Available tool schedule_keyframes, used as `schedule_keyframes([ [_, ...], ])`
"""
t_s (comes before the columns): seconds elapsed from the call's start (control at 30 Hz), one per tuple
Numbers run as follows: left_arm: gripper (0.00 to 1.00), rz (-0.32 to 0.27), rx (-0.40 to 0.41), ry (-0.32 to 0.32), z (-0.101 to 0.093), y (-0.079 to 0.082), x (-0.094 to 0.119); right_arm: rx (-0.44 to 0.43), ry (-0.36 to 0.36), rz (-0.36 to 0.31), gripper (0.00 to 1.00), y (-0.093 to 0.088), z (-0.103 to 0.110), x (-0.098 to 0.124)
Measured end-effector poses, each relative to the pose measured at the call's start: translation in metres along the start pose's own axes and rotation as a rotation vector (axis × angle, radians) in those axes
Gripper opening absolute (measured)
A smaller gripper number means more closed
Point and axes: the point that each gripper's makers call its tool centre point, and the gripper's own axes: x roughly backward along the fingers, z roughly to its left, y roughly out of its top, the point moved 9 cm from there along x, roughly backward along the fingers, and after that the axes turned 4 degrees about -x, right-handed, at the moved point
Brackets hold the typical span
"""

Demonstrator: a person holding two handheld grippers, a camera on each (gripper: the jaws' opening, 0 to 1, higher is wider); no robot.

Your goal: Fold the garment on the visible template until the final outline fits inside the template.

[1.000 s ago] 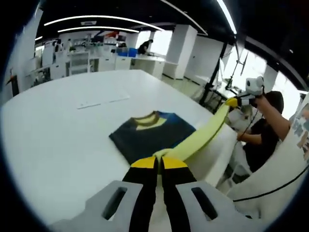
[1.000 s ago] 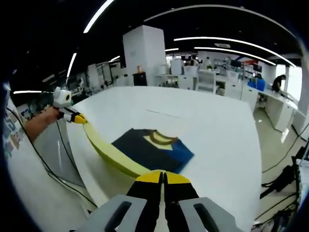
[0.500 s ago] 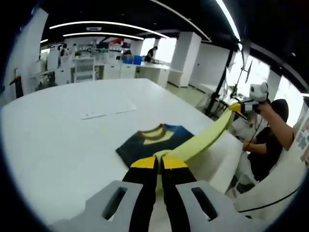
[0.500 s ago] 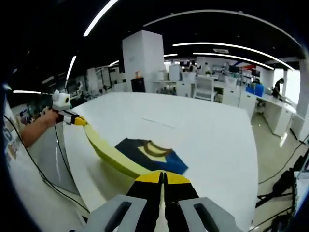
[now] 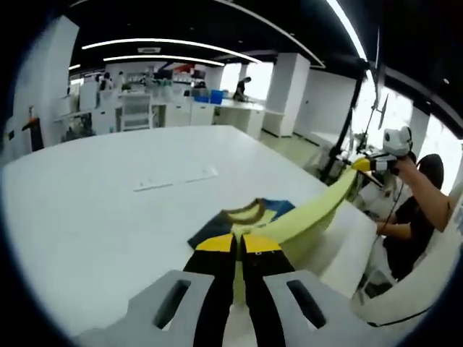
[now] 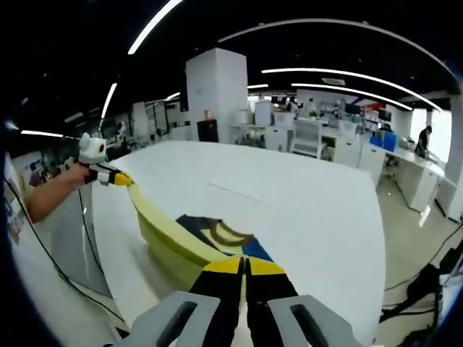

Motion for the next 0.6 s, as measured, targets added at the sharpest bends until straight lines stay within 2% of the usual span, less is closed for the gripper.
schedule_keyframes([
  [0.6,0.0,-0.018,0.008,0.039,0.019,0.015,-0.023,0.008,-0.01,0.001,0.0,0.013,-0.018,-0.025],
])
